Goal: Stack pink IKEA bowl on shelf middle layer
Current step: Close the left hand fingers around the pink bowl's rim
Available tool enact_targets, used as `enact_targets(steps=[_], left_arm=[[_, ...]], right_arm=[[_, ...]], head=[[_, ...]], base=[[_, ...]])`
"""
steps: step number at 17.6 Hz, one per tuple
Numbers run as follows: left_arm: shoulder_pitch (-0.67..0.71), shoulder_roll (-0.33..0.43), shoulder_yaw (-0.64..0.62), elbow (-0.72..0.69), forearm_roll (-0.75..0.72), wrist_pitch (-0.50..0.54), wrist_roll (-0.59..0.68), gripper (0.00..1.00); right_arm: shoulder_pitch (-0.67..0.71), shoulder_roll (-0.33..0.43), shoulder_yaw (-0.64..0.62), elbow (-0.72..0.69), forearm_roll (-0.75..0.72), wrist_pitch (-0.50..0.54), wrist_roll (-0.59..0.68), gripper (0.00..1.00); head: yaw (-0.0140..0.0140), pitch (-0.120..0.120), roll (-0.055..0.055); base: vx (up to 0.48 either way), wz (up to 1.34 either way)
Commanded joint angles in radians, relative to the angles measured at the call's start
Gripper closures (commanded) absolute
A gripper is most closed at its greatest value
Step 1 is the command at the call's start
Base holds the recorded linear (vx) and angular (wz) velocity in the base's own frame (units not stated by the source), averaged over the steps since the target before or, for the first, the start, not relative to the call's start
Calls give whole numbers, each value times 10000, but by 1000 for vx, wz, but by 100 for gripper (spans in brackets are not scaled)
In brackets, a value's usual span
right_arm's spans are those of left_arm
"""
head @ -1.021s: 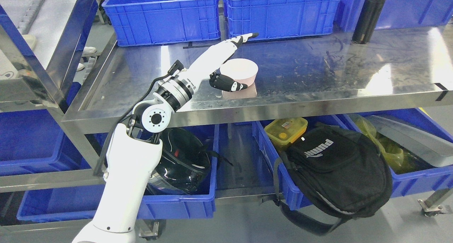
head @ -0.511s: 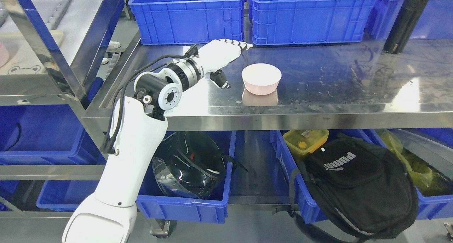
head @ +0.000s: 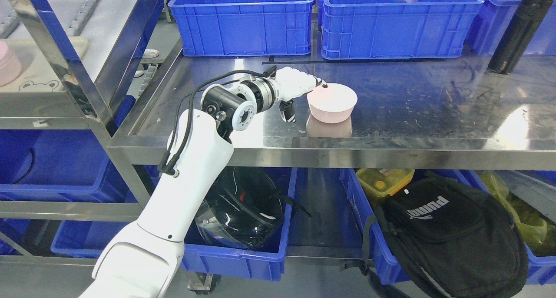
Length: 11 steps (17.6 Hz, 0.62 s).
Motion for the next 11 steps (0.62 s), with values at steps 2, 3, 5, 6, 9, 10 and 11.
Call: enact_targets(steps=[2,3,5,6,9,10,11], left_arm=[[-128,-197,-1314,1350,658,-38,295,19],[-143,-197,-1329,1487,658,-38,417,19],[-174,-197,-1330,1717,627,-53,648,23],[-204,-197,-1330,1870,627,-53,678,24],[-633,-197,-1406,2423,642,-190,1152,25],[-786,-197,-1497,2637,642,-282,1230,26],[-833,-197,-1544,2791,658,-299,1261,26]], right_arm=[[209,-175,0,-175,0,6,-5,0],[209,-175,0,-175,0,6,-5,0],[209,-175,0,-175,0,6,-5,0],[209,-175,0,-175,0,6,-5,0],[209,-175,0,-175,0,6,-5,0],[209,-175,0,-175,0,6,-5,0],[209,-175,0,-175,0,6,-5,0]], head=[[0,0,0],[0,0,0],[0,0,0],[0,0,0],[0,0,0],[0,0,0],[0,0,0]], base=[[0,0],[0,0],[0,0],[0,0],[0,0],[0,0],[0,0]])
